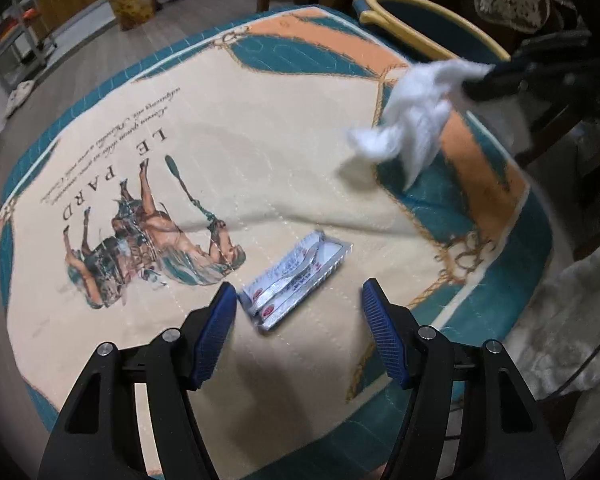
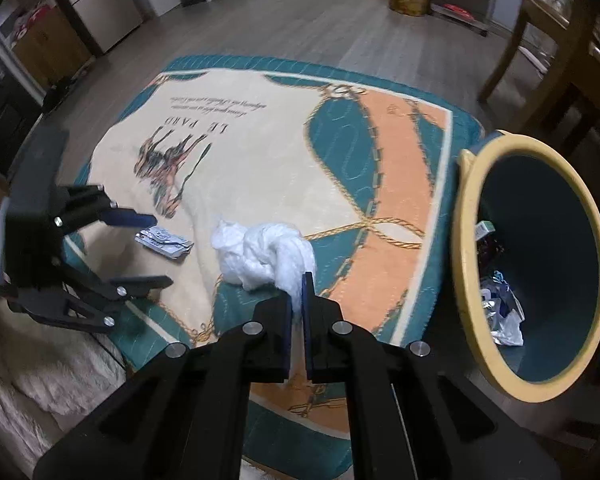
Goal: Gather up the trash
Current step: 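Grasp the white tissue with the right tool while the left tool grasps the white-and-red packet, then carry the tissue and packet with both tools over the bin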
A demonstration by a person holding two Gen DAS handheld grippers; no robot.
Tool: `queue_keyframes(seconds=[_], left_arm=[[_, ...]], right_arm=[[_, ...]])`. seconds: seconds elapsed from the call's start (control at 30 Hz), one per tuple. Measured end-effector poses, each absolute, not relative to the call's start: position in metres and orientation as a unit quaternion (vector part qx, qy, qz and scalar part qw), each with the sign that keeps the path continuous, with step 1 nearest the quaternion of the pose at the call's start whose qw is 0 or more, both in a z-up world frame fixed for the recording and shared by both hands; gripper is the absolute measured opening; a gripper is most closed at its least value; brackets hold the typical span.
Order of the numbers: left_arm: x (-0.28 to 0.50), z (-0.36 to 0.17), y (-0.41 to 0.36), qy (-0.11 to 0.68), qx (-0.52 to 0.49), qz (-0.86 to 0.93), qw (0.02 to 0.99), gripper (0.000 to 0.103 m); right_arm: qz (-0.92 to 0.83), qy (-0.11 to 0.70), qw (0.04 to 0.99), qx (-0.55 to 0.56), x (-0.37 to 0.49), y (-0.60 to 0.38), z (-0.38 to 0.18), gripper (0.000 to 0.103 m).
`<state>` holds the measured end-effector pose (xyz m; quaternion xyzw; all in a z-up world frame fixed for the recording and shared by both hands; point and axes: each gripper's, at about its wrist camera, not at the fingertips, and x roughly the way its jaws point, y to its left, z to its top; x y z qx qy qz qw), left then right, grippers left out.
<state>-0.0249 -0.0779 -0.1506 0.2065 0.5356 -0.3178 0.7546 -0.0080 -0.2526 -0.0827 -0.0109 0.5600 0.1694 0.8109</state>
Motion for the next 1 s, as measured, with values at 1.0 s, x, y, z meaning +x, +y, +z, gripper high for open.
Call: queue_keyframes(seconds=[1.0], left_arm=[[0.009, -0.073, -0.07, 0.485, 0.097, -0.264, 0.828, 0.047]], right_arm=[[0.101, 0.498, 0.859, 0.065, 0.003, -0.315, -0.044, 0.004]])
